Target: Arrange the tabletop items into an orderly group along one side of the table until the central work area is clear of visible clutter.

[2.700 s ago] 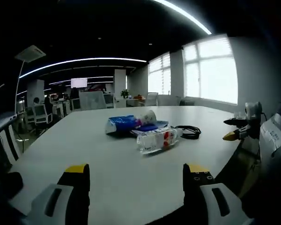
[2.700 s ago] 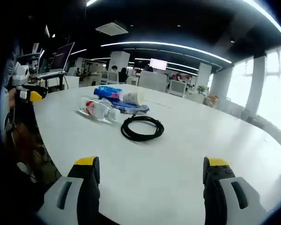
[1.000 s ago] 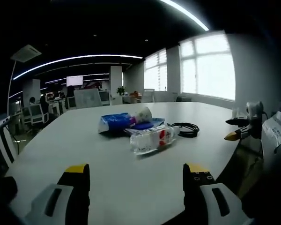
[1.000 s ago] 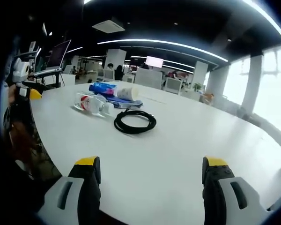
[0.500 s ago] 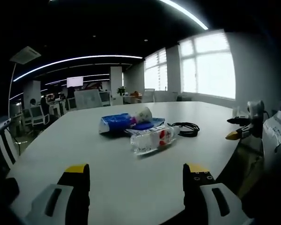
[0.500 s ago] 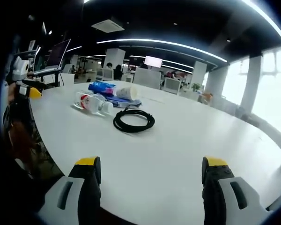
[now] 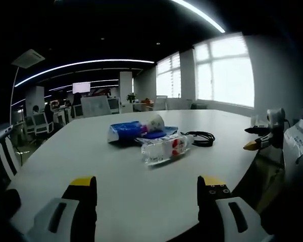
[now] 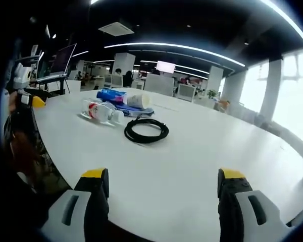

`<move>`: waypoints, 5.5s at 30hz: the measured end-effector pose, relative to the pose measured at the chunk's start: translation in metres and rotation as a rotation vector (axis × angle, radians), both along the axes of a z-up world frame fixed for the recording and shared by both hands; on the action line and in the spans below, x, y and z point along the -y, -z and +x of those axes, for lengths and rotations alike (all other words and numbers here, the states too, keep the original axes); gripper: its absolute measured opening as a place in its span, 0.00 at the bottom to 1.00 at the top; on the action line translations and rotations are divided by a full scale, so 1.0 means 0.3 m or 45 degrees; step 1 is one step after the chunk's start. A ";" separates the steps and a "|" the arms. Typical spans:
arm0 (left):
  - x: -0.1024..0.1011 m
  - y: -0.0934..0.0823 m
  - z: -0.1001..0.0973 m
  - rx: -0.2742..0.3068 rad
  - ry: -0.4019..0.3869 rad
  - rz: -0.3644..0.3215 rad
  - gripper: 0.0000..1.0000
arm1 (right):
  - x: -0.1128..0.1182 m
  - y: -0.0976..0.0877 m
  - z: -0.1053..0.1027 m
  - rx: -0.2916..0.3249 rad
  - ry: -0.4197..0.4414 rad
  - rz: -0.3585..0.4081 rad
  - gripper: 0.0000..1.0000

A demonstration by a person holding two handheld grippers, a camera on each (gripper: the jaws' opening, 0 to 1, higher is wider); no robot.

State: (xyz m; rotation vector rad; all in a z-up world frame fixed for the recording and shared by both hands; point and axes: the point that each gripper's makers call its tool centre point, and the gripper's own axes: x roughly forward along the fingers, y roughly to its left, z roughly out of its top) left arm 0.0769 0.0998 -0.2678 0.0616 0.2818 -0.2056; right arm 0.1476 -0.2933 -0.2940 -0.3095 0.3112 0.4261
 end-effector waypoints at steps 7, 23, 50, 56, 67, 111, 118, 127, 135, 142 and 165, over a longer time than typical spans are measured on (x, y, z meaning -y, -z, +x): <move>-0.004 -0.002 0.006 0.011 -0.012 0.008 0.81 | 0.003 0.006 0.000 -0.013 0.005 -0.024 0.85; 0.000 0.008 0.001 -0.002 -0.008 0.015 0.81 | 0.000 0.014 0.001 -0.018 -0.002 -0.050 0.85; 0.009 -0.005 0.013 0.007 -0.008 0.049 0.78 | 0.002 0.009 -0.006 -0.024 -0.013 -0.058 0.83; 0.004 -0.008 0.015 0.013 -0.024 0.062 0.78 | -0.007 0.004 -0.010 -0.018 -0.027 -0.032 0.84; 0.020 -0.035 0.040 0.041 -0.019 0.064 0.78 | -0.035 0.032 -0.015 -0.053 -0.057 -0.032 0.85; 0.288 -0.129 0.215 0.136 0.245 0.198 0.77 | -0.013 0.021 -0.014 -0.037 -0.035 -0.026 0.84; 0.319 -0.118 0.242 0.123 0.281 0.203 0.77 | -0.010 0.024 -0.011 -0.041 -0.032 -0.030 0.84; 0.351 -0.099 0.271 0.105 0.316 0.210 0.77 | 0.001 0.012 -0.006 -0.024 -0.021 -0.032 0.83; 0.379 -0.100 0.294 0.105 0.341 0.202 0.77 | 0.008 0.019 -0.002 -0.033 -0.020 -0.041 0.81; 0.402 -0.091 0.329 0.105 0.363 0.218 0.77 | 0.010 0.019 0.006 -0.031 -0.020 -0.034 0.81; 0.467 -0.044 0.398 0.101 0.446 0.197 0.77 | 0.020 0.017 0.016 -0.038 -0.012 -0.037 0.81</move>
